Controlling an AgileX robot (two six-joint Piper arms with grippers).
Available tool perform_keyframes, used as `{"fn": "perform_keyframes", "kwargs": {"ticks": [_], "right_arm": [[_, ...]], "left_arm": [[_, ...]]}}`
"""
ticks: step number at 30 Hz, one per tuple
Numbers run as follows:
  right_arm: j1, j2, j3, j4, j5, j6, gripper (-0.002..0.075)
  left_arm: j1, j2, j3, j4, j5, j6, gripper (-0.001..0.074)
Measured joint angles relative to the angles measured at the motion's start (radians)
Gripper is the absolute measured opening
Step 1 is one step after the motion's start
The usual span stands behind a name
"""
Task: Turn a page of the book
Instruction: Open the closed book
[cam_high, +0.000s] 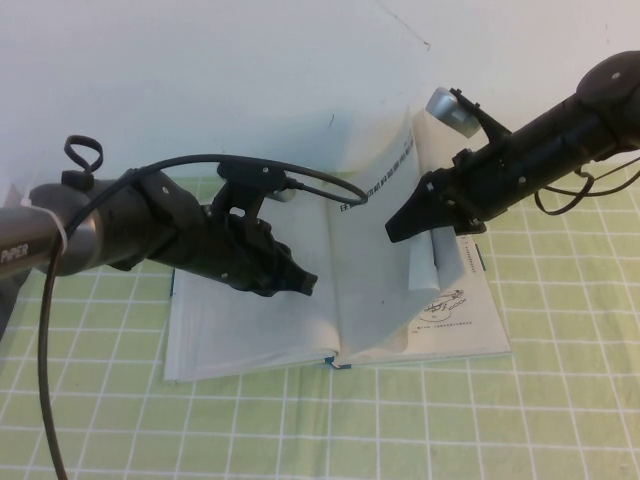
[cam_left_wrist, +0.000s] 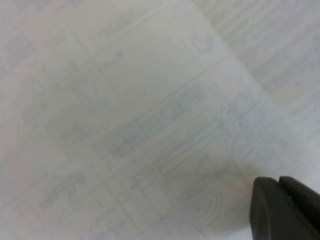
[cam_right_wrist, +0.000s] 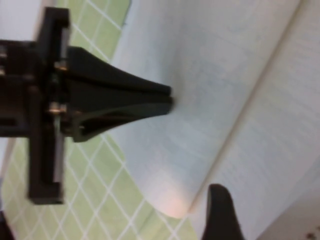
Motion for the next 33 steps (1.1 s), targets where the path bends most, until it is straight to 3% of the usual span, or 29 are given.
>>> {"fn": "perform_keyframes", "kwargs": {"ticks": [8, 17, 25, 33], "right_arm": [[0.0, 0.0, 0.0, 0.069, 0.044, -0.05, 0.0417], [0.0, 0.0, 0.0, -0.014, 0.018, -0.012, 0.0417], [0.004, 0.0, 0.0, 0.211, 0.048, -0.099, 0.0417], [0.043, 0.0, 0.0, 0.231, 0.018, -0.137, 0.0417]], "left_arm": [[0.0, 0.013, 0.002, 0.055, -0.002, -0.041, -0.0002], [0.0, 0.02, 0.002, 0.055, -0.006, -0.041, -0.0002], [0.0, 0.02, 0.002, 0.055, -0.006, -0.041, -0.0002], [0.0, -0.016, 0.002, 0.063, -0.008, -0.052, -0.0002]]}}
